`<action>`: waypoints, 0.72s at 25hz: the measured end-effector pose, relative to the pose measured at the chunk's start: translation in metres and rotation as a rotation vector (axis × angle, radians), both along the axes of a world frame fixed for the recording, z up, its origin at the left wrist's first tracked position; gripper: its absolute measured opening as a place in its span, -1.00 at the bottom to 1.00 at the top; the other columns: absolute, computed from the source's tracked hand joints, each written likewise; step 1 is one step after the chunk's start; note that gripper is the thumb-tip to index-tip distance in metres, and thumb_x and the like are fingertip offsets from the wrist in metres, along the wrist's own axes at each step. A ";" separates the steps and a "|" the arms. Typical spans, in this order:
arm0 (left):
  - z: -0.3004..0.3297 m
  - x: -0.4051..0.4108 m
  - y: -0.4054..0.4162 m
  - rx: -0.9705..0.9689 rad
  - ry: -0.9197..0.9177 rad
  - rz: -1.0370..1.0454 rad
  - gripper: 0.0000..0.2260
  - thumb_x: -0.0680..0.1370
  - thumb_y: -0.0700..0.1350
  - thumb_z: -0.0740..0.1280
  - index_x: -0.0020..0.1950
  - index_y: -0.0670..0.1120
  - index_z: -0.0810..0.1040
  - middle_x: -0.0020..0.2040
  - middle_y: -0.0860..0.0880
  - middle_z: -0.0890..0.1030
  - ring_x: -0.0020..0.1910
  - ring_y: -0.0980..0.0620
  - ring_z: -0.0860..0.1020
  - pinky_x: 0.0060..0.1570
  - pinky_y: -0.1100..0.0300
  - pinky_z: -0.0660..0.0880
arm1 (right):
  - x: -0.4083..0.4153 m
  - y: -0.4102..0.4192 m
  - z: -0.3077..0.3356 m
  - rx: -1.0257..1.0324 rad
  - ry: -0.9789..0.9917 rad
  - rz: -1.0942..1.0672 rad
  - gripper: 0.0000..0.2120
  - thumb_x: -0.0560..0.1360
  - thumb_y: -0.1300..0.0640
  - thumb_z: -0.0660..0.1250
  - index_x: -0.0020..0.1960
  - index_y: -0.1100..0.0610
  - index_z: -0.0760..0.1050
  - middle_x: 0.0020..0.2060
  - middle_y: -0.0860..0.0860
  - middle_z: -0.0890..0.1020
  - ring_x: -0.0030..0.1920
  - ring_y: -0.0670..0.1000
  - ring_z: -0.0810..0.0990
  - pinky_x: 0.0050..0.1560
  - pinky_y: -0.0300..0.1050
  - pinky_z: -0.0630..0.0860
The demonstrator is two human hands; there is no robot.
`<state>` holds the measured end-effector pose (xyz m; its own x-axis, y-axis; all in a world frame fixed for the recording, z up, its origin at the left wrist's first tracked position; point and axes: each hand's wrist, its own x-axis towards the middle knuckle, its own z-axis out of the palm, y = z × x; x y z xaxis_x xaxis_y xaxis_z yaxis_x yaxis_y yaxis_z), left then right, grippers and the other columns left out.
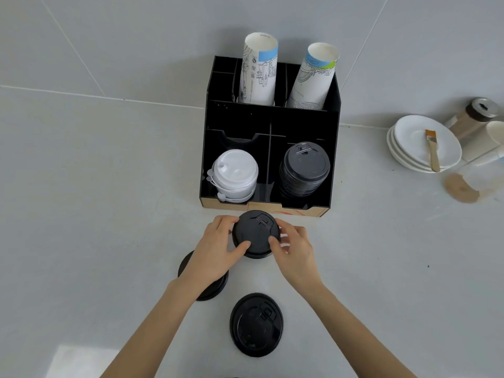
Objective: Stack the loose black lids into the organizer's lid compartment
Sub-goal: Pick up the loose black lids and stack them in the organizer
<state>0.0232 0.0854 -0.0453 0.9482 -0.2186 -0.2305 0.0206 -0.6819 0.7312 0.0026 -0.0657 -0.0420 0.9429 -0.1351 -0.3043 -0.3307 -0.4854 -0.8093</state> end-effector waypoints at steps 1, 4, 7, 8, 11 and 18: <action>0.002 -0.002 -0.001 -0.025 -0.010 -0.006 -0.56 0.46 -0.07 0.33 0.28 -0.08 0.29 0.26 -0.05 0.37 0.17 0.02 0.38 0.10 0.21 0.34 | 0.000 -0.005 0.002 0.003 -0.003 -0.007 -0.66 0.51 0.18 0.21 0.28 0.08 0.35 0.03 0.04 0.35 -0.10 -0.02 0.47 -0.03 -0.27 0.39; 0.011 -0.005 -0.006 -0.087 -0.026 -0.040 -0.54 0.42 -0.05 0.38 0.25 -0.06 0.30 0.19 0.06 0.35 0.16 0.12 0.35 0.09 0.26 0.30 | -0.001 -0.020 0.011 0.005 -0.027 -0.008 -0.69 0.50 0.19 0.21 0.24 0.06 0.40 0.05 0.05 0.42 -0.08 -0.03 0.49 -0.16 -0.46 0.41; 0.016 -0.007 -0.013 -0.118 -0.040 -0.084 -0.53 0.40 -0.07 0.40 0.24 -0.04 0.30 0.17 0.08 0.33 0.12 0.15 0.37 0.04 0.33 0.31 | 0.000 -0.036 0.022 0.021 -0.050 -0.011 -0.73 0.49 0.21 0.22 0.16 0.02 0.45 0.04 0.02 0.48 -0.08 -0.05 0.50 -0.24 -0.62 0.39; 0.018 -0.007 -0.016 -0.122 -0.046 -0.094 -0.53 0.40 -0.08 0.40 0.25 -0.03 0.29 0.15 0.09 0.32 0.09 0.16 0.37 -0.01 0.40 0.31 | 0.000 -0.040 0.026 0.034 -0.058 -0.022 -0.76 0.48 0.22 0.23 0.11 0.01 0.46 0.02 0.01 0.51 -0.09 -0.06 0.50 -0.24 -0.62 0.40; 0.020 -0.007 -0.024 -0.136 -0.063 -0.098 -0.50 0.40 -0.08 0.40 0.27 0.01 0.27 0.13 0.10 0.30 0.05 0.17 0.37 -0.08 0.52 0.30 | 0.001 -0.051 0.034 0.045 -0.100 -0.028 -0.82 0.46 0.22 0.27 0.02 0.01 0.48 0.02 -0.02 0.56 -0.08 -0.07 0.52 -0.22 -0.61 0.41; 0.033 0.003 -0.045 -0.138 -0.127 -0.142 -0.40 0.38 -0.06 0.42 0.33 0.01 0.21 0.22 0.04 0.27 0.15 0.14 0.32 0.13 0.39 0.27 | 0.012 -0.065 0.050 0.012 -0.156 -0.012 -0.81 0.45 0.20 0.29 0.05 0.06 0.50 -0.14 -0.14 0.55 -0.14 -0.19 0.54 -0.27 -0.61 0.39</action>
